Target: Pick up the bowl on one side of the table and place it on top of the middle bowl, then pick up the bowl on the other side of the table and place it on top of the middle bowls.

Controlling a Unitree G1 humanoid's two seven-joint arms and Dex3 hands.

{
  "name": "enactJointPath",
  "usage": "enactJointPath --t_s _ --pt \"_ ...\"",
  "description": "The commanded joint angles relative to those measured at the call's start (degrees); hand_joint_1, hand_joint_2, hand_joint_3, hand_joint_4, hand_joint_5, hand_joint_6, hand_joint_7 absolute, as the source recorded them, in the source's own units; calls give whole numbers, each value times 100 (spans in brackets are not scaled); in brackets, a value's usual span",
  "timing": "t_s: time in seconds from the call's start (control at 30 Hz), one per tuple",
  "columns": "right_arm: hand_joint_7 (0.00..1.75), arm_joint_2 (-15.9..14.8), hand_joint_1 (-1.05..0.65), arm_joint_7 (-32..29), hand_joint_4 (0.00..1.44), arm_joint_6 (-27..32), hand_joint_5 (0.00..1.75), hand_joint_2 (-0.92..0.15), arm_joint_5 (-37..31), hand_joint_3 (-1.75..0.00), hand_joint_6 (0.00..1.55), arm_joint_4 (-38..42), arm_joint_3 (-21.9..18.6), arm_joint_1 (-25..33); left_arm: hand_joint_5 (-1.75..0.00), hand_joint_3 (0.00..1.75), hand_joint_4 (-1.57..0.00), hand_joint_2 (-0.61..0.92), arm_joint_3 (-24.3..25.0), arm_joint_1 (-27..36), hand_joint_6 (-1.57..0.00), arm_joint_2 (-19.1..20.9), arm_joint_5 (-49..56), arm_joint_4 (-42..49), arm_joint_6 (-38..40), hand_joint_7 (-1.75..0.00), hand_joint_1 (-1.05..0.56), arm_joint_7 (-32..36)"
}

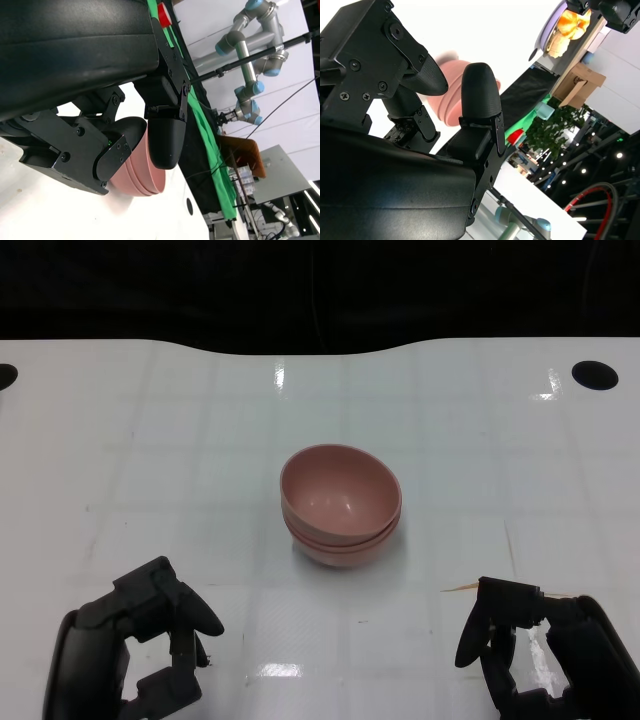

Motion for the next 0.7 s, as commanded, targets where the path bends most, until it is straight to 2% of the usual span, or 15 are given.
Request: enactJointPath --t_s 0.03,0.37,0.7 --pt "138 -11 -1 34 94 -38 174 -13 97 -169 84 -13 6 -11 -175 145 -92 34 83 17 -84 105 -99 22 -54 -161 -6 -171" --pt "139 7 -2 8 93 -21 175 -10 -1 -173 84 -96 44 40 -175 148 -91 30 194 13 -83 247 -225 38 -75 -161 -8 -575" --pt "139 16 -2 -37 92 -58 174 -11 -56 -173 84 17 14 -62 -175 148 -91 32 304 -138 -83 293 -86 254 -263 -159 -8 -613"
